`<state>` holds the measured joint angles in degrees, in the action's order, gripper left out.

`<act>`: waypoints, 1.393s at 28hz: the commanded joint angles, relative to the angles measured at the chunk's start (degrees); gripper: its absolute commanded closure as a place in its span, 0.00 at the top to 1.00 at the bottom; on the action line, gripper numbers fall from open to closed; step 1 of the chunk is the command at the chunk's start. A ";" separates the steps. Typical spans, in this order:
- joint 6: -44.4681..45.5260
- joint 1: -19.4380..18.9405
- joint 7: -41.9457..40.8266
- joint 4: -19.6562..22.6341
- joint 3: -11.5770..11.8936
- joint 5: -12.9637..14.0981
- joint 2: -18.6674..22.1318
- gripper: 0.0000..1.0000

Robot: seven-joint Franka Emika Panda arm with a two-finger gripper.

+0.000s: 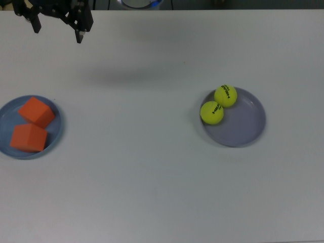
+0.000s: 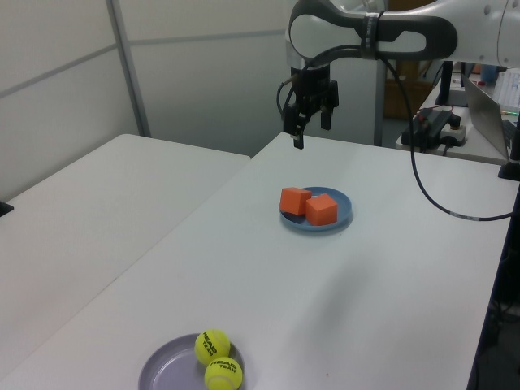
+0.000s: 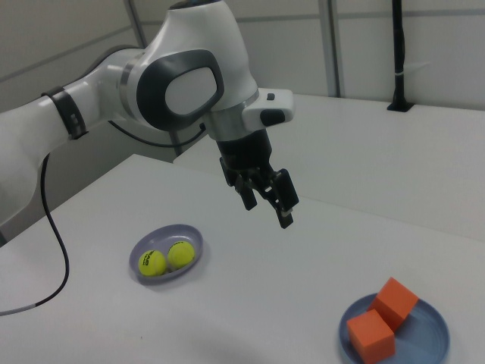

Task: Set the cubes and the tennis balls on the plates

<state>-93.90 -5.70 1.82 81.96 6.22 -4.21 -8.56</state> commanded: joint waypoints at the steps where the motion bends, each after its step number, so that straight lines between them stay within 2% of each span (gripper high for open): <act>1: 1.61 -0.10 1.26 0.49 0.11 1.57 1.44 1.00; 8: 1.88 -0.10 1.70 0.31 0.11 2.45 1.44 1.00; 39: 1.88 -0.10 2.40 0.22 0.11 2.45 1.44 1.00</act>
<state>-93.51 -5.70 3.53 81.82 6.17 -3.03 -8.18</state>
